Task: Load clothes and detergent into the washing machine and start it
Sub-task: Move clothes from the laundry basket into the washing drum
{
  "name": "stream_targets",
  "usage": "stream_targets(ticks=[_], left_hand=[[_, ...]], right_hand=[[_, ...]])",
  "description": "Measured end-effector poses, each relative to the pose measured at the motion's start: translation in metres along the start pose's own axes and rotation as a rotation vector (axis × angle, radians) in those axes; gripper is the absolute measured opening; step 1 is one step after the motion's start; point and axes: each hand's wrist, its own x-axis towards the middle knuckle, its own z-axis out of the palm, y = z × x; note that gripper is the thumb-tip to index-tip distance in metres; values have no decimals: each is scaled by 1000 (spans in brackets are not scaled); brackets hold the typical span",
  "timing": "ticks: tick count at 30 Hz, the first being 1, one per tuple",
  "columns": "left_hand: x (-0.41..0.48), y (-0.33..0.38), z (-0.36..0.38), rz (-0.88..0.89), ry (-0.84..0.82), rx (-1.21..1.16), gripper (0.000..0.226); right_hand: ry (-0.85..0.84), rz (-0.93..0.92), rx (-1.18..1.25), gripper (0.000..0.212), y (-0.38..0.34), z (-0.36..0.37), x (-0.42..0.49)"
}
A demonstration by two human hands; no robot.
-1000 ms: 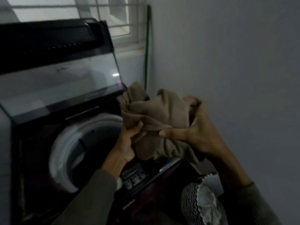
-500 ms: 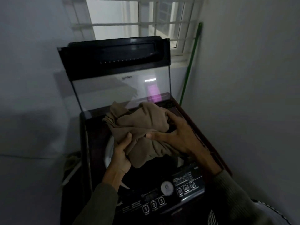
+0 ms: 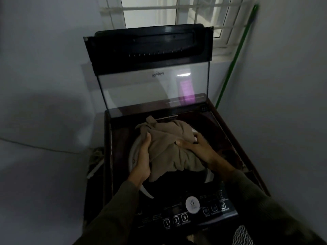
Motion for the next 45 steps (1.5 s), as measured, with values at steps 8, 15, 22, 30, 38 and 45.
stream_targets(ticks=[8, 15, 22, 30, 38, 45], left_hand=[[40, -47, -1, -178, 282, 115, 46], [76, -93, -22, -327, 341, 260, 78], [83, -114, -37, -351, 369, 405, 65], [85, -127, -37, -250, 257, 781, 61], [78, -127, -46, -188, 131, 950, 60], [66, -115, -61, 2, -52, 1379, 101]], right_hand=[[-65, 290, 91, 36, 62, -7, 49], [-92, 430, 59, 67, 113, -2, 93], [-154, 538, -114, 109, 128, 2, 104], [-308, 366, -363, 44, 134, 13, 105], [-277, 242, -703, 55, 131, 26, 102], [-292, 67, -1021, 66, 125, 32, 88]])
